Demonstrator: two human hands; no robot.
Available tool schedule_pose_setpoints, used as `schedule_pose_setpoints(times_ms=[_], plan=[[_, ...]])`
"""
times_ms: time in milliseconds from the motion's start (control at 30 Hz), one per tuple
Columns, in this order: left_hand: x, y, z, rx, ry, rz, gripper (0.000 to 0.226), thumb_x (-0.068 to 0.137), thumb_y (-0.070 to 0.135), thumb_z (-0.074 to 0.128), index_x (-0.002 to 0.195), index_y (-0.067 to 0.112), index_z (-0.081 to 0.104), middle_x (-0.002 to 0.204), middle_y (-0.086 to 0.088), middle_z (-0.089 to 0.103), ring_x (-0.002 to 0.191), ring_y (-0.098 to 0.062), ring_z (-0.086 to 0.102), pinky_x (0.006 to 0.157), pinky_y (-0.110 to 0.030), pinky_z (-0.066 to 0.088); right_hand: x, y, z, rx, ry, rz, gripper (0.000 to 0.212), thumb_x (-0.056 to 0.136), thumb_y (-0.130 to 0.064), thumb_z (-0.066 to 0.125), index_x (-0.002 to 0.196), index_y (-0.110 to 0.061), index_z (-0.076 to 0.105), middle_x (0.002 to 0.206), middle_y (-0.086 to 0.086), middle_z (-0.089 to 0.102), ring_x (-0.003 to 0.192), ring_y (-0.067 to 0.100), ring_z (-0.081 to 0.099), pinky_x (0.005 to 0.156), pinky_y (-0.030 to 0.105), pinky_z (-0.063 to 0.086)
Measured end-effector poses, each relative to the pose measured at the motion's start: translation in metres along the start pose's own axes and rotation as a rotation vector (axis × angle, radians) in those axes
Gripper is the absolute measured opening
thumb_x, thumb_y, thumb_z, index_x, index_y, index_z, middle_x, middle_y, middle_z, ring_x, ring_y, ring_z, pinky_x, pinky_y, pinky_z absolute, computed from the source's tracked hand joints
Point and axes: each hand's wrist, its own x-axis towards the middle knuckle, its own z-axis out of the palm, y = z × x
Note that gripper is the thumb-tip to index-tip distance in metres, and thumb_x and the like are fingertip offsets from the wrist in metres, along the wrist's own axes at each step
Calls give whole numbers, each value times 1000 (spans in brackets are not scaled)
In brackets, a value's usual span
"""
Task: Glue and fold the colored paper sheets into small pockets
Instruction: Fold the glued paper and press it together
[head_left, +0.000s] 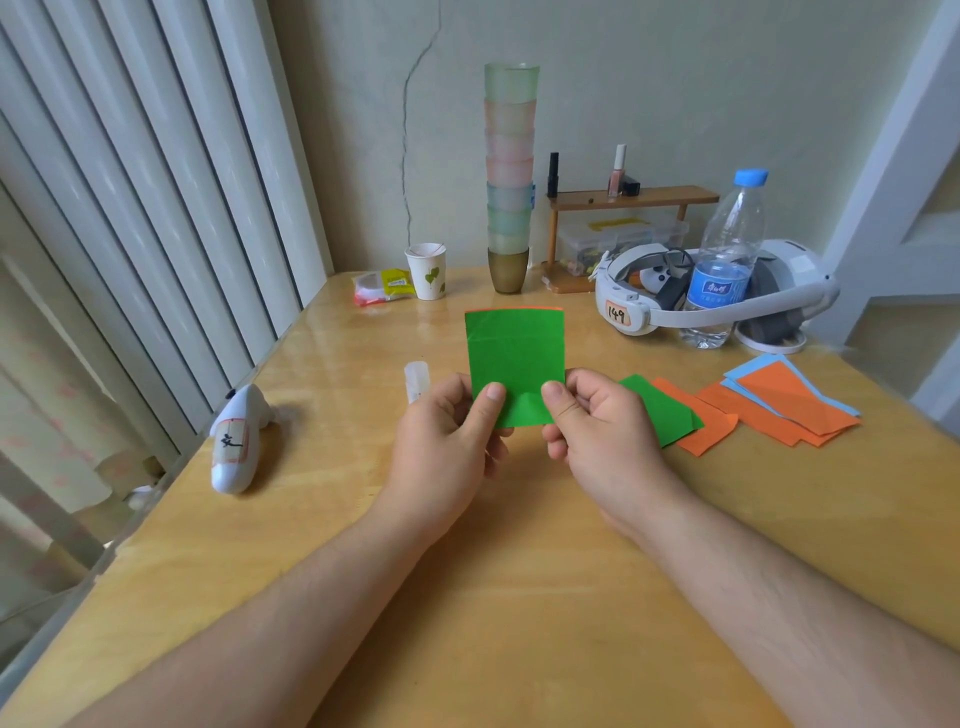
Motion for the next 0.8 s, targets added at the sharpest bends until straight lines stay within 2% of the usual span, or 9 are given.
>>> schedule_pose_setpoints(times_ms=[100,233,300,467,567,700,767,800], plan=[[-1,2,1,-69,9,-24,14,106,19,59,99,8,62,67,-4,67,54,-20,57,49,-36,49,5,-2,0,17,7,32,19,106,-19,60,96,-10,73,75,4,66,62,10,56,58,27,49],[-1,2,2,-118,38,-73,18,103,21,63,95,7,56,68,-7,68,53,-22,56,48,-34,46,23,-8,-5,14,39,54,16,106,-18,62,98,-9,72,67,-1,63,58,8,54,52,20,47],[-1,0,2,-99,35,-68,23,103,23,65,90,7,53,68,-9,68,52,-23,56,48,-36,45,36,-8,-4,1,43,80,16,106,-19,62,101,-7,72,67,0,62,56,7,54,51,18,46],[-3,-8,3,15,-6,-24,28,102,27,66,85,12,49,58,-7,63,46,-23,50,50,-33,41,77,-7,32,-50,8,113,16,106,-22,61,95,-16,71,70,-1,68,56,9,56,54,22,48],[-5,-8,2,62,-18,9,28,102,27,66,83,13,50,54,-4,60,46,-21,48,51,-31,39,98,-7,59,-156,-41,96,22,103,-26,62,84,-20,72,69,-4,73,50,9,55,57,25,49],[-5,-11,1,60,-17,41,22,101,23,67,85,18,53,59,-4,59,51,-20,49,53,-34,41,114,7,65,-384,4,65,21,99,-30,68,84,-17,73,69,-4,75,43,-3,58,56,24,49],[-3,-13,2,86,-35,51,14,100,21,68,89,21,58,67,2,60,59,-18,53,59,-40,48,115,13,59,-497,4,56,20,98,-32,69,85,-17,73,70,-6,75,47,-5,60,64,28,53],[-2,-14,2,105,-48,52,12,99,21,68,91,24,60,70,6,60,63,-17,54,64,-43,51,115,16,55,-561,-10,54,19,98,-33,68,89,-17,74,75,-7,75,55,-3,63,69,29,53]])
